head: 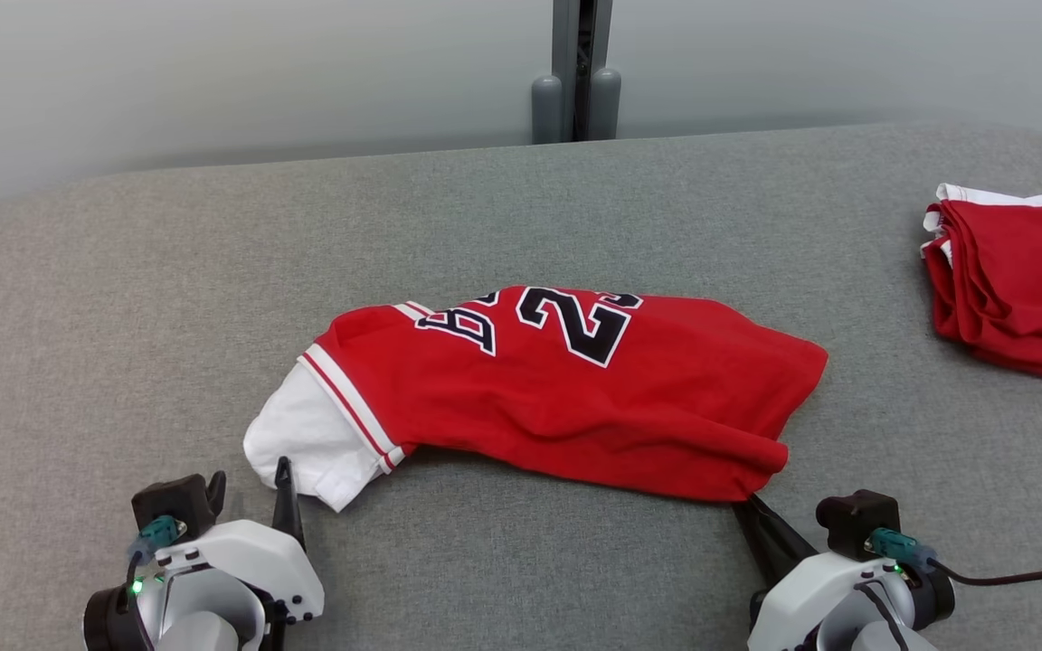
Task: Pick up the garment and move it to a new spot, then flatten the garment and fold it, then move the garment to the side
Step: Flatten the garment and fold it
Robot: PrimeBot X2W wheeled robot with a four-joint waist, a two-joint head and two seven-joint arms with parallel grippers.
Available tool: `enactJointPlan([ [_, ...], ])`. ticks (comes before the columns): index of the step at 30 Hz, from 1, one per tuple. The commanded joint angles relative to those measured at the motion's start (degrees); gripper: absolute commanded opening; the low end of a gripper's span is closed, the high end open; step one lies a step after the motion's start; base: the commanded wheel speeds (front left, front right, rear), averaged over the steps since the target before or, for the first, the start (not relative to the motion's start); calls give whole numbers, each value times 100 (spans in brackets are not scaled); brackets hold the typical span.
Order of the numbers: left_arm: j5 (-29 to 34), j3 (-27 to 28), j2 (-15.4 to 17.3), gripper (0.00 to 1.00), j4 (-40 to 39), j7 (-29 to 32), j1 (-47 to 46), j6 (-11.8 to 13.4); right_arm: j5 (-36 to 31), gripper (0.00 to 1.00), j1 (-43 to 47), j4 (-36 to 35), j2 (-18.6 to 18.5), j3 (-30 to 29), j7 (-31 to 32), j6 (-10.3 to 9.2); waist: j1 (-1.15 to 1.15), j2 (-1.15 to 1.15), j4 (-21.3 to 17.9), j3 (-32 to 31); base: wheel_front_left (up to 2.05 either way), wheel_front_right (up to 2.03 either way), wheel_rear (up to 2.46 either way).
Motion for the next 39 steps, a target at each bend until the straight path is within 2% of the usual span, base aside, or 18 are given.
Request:
enactJointPlan([
  [1,-9,20,41,100,50,-16,-118,1,-44,0,-52,-7,-33,-3,0,2,0,0,-10,4,0,0,0],
  [7,-104,-32,36,99,792,-36,-504,-281,-11,0,-97,-23,-72,59,0,2,0,0,-95,24,0,0,0],
  [8,-127,-44,31,47,903,-42,-548,-347,-6,0,-98,-24,-82,65,0,2,0,0,-109,22,0,0,0],
  [9,-142,-58,21,8,1005,-58,-586,-420,-3,0,-98,-20,-94,68,0,2,0,0,-122,20,0,0,0],
  [10,-161,-80,1,0,1088,-67,-622,-487,0,0,-96,-21,-100,67,0,2,0,0,-134,16,0,0,0],
  [16,-257,-58,-42,0,1317,-454,-731,-813,5,0,-60,-100,-158,10,0,2,0,0,-154,-45,0,0,0],
  [23,-499,166,-3,0,817,-736,-612,-1207,-90,0,116,-579,-331,-181,0,2,0,0,-87,-235,0,0,0],
  [28,-666,314,125,0,-34,-747,-486,-1363,-78,0,239,-1345,-561,-321,0,2,0,0,-92,-412,0,0,0],
  [33,-907,457,284,0,-1228,-517,-407,-1425,271,0,135,-2091,-909,-273,1,2,0,0,-154,-611,0,0,0],
  [39,-1250,617,464,0,-2597,85,-555,-1324,746,0,-338,-2708,-1334,-276,3,2,0,0,-231,-719,0,0,0],
])
